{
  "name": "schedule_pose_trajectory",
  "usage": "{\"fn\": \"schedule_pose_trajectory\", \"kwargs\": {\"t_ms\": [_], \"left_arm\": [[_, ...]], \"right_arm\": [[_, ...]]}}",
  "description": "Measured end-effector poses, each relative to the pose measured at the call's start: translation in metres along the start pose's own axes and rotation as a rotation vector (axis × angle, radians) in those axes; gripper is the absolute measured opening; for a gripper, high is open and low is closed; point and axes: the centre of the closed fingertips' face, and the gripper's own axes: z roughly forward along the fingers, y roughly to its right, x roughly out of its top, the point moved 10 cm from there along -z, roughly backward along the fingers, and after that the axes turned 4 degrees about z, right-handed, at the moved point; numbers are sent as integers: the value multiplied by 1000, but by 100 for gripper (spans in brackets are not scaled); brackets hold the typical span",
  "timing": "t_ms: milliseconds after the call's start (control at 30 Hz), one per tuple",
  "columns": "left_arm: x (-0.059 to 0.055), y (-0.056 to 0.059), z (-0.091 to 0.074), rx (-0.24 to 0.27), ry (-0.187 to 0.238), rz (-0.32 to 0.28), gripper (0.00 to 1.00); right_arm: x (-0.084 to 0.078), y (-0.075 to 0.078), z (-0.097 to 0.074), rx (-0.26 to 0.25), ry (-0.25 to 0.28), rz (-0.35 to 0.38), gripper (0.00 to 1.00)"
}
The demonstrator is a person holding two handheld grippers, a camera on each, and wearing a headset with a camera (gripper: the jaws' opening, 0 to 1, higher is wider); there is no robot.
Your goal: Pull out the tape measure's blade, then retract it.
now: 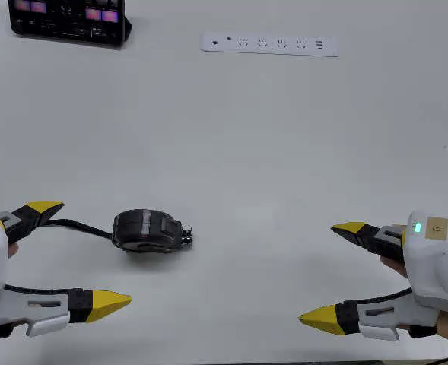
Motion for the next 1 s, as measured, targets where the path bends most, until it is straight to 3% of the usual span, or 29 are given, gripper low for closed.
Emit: {"fn": "schedule_pose_trajectory", "kwargs": {"t_ms": [800,1000], "left_arm": [[0,0,2,-22,-6,18,99],[0,-1,2,-24,-3,12,99]], "right_arm": [[1,1,2,2,8,-8,84],[1,3,3,8,2,-13,80]]}}
